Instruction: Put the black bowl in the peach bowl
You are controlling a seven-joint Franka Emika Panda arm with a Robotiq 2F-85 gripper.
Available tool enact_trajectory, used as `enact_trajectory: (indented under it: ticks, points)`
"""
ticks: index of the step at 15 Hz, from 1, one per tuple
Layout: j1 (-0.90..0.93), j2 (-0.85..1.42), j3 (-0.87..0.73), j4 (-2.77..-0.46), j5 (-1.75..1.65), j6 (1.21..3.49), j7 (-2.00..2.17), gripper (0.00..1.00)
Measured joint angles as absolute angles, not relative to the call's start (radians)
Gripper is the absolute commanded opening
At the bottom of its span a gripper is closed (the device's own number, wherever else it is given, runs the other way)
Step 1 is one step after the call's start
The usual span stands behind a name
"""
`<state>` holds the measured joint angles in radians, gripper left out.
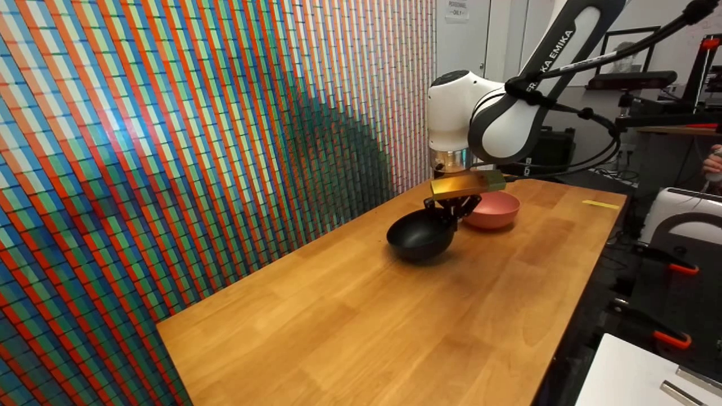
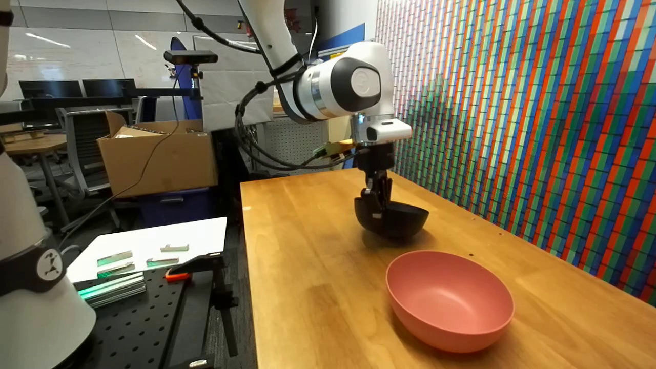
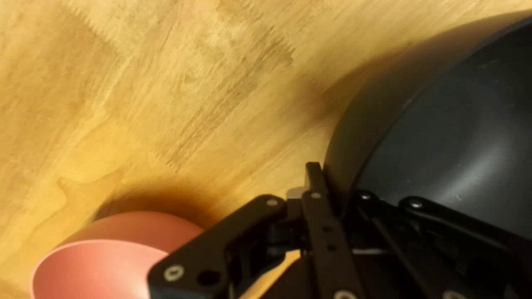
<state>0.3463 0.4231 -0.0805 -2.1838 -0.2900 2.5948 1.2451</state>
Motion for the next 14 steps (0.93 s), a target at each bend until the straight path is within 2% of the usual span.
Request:
enact_trajectory:
  ticks: [14]
  points:
    - [0.259,0.212,-0.133,-2.339,-0.322,2.592,1.404,0.04]
